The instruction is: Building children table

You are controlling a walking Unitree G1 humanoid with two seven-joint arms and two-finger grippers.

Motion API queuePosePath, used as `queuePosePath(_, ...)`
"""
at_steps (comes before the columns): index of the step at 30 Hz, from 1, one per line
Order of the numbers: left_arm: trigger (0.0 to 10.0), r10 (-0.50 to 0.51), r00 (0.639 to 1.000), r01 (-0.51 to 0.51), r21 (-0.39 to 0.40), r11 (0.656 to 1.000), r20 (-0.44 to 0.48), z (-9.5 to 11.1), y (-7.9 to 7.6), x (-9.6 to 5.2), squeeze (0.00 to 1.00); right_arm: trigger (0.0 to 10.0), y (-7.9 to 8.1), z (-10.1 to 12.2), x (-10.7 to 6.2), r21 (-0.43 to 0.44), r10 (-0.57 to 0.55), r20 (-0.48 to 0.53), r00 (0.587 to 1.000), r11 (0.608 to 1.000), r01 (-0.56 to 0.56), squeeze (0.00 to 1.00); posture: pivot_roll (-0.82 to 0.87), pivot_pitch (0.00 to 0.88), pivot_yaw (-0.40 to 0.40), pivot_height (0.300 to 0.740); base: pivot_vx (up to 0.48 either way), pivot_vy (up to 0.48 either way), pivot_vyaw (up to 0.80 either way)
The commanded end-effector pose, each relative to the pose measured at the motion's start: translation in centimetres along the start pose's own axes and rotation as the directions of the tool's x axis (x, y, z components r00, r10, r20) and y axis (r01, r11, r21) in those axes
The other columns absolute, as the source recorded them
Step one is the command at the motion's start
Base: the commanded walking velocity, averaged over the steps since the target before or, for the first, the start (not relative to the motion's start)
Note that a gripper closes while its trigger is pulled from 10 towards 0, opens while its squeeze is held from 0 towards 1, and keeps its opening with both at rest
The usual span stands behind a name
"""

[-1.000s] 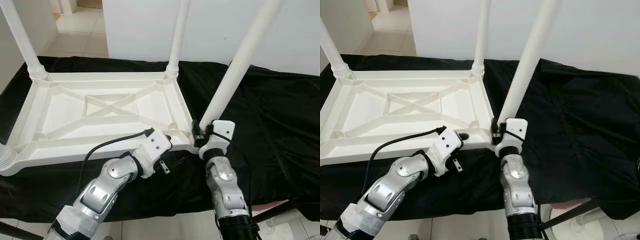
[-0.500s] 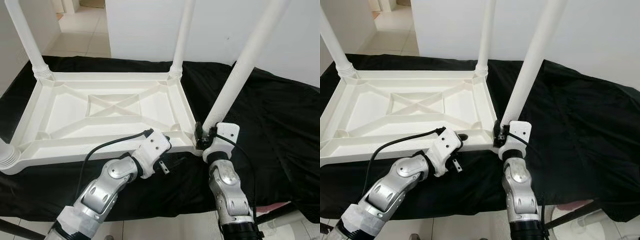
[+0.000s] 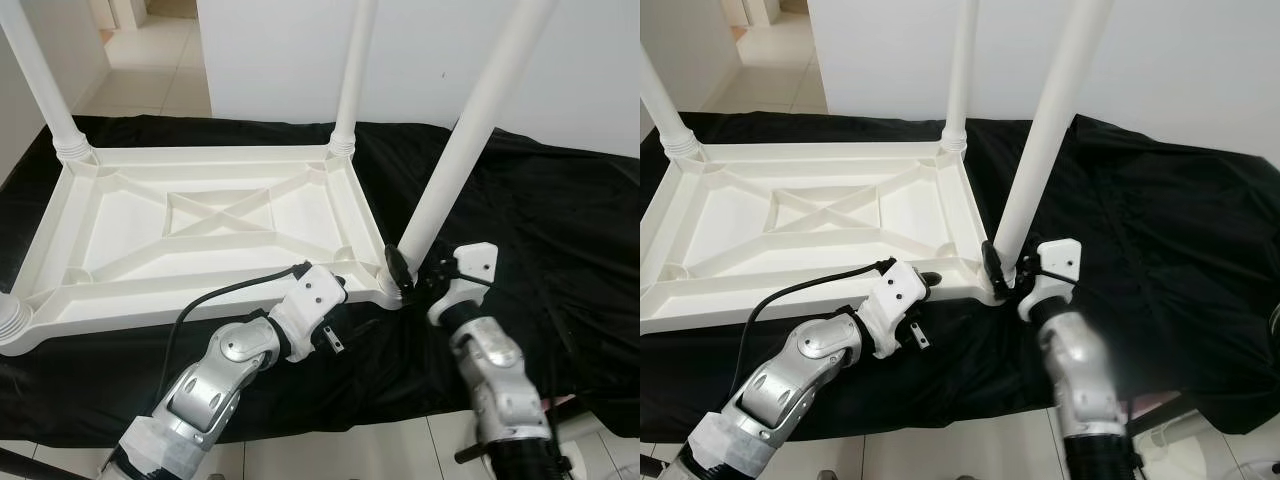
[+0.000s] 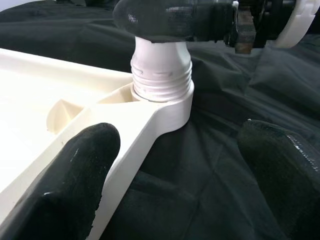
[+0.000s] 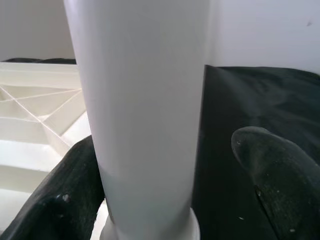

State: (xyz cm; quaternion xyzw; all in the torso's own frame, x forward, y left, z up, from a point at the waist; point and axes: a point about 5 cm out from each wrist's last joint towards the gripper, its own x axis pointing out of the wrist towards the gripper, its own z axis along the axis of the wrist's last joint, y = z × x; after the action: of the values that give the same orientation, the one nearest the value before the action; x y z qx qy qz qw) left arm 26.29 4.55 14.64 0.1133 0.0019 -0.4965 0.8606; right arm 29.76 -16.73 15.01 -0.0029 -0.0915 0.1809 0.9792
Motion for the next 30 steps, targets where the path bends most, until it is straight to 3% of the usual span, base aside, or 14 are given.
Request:
queuePosePath(1, 10.0, -0.008, 1.000, 0.008, 0.020, 1.000, 0.005, 0.3, 0.0, 0.1, 0.00, 10.0, -0.4, -0.3, 0.0, -0.010, 0.043, -0.014, 0.999, 0.999, -0.043, 0.00, -0.06, 0.090, -0.060, 0.740, 0.000, 0.000, 0.00)
queuePosePath(3, 10.0, 0.002, 1.000, -0.002, 0.024, 1.000, 0.008, 0.4, 0.2, 0.2, 0.00, 10.0, -0.4, -0.8, 0.5, -0.015, 0.156, -0.053, 0.986, 0.987, -0.157, 0.00, -0.06, 0.089, -0.058, 0.740, 0.000, 0.000, 0.00)
queuePosePath(6, 10.0, 0.005, 1.000, -0.005, 0.024, 1.000, 0.011, 0.6, 0.3, 0.3, 0.00, 10.0, -0.4, -1.2, 0.9, -0.021, 0.218, -0.076, 0.973, 0.975, -0.220, 0.00, -0.05, 0.086, -0.060, 0.740, 0.000, 0.000, 0.00)
queuePosePath(15, 10.0, 0.010, 1.000, -0.010, 0.027, 1.000, 0.015, 0.8, 0.5, 0.5, 0.00, 9.7, -0.2, -1.9, 2.0, -0.022, 0.317, -0.121, 0.941, 0.947, -0.321, 0.00, -0.04, 0.079, -0.070, 0.740, 0.000, 0.000, 0.00)
queuePosePath(16, 10.0, 0.009, 1.000, -0.009, 0.031, 0.999, 0.014, 0.8, 0.5, 0.6, 0.00, 7.1, -0.3, -1.9, 2.1, -0.027, 0.322, -0.126, 0.938, 0.944, -0.328, 0.00, -0.04, 0.076, -0.072, 0.740, 0.000, 0.000, 0.00)
queuePosePath(17, 10.0, 0.009, 1.000, -0.009, 0.031, 0.999, 0.014, 0.8, 0.5, 0.6, 0.00, 7.1, -0.3, -1.9, 2.1, -0.027, 0.322, -0.126, 0.938, 0.944, -0.328, 0.00, -0.04, 0.076, -0.072, 0.740, 0.000, 0.000, 0.00)
queuePosePath(18, 10.0, 0.008, 1.000, -0.008, 0.043, 0.999, 0.014, 0.8, 0.4, 0.7, 0.00, 0.1, -0.5, -1.9, 2.3, -0.035, 0.332, -0.127, 0.935, 0.940, -0.339, 0.00, -0.03, 0.067, -0.082, 0.740, 0.000, 0.000, 0.00)
queuePosePath(19, 10.0, 0.008, 1.000, -0.009, 0.046, 0.999, 0.016, 0.8, 0.4, 0.7, 0.00, 0.0, -0.7, -1.9, 2.3, -0.036, 0.331, -0.128, 0.935, 0.940, -0.338, 0.00, -0.03, 0.064, -0.085, 0.740, 0.000, 0.000, 0.00)
queuePosePath(28, 10.0, 0.019, 0.999, -0.020, 0.055, 0.998, 0.025, 1.0, 0.5, 1.0, 0.00, 0.0, -1.1, -2.1, 2.3, -0.026, 0.331, -0.116, 0.937, 0.942, -0.336, 0.00, -0.03, 0.051, -0.083, 0.740, 0.000, 0.000, 0.00)
queuePosePath(29, 10.0, 0.018, 0.999, -0.020, 0.059, 0.998, 0.027, 1.1, 0.6, 1.1, 0.00, 1.4, -1.0, -2.1, 2.4, -0.017, 0.333, -0.112, 0.936, 0.941, -0.337, 0.00, -0.03, 0.054, -0.079, 0.740, 0.000, 0.000, 0.00)
queuePosePath(30, 10.0, 0.016, 0.999, -0.018, 0.064, 0.998, 0.029, 1.2, 0.6, 1.0, 0.00, 10.0, -1.0, -2.2, 2.4, -0.008, 0.328, -0.105, 0.939, 0.944, -0.330, 0.00, -0.03, 0.055, -0.074, 0.740, 0.000, 0.000, 0.00)
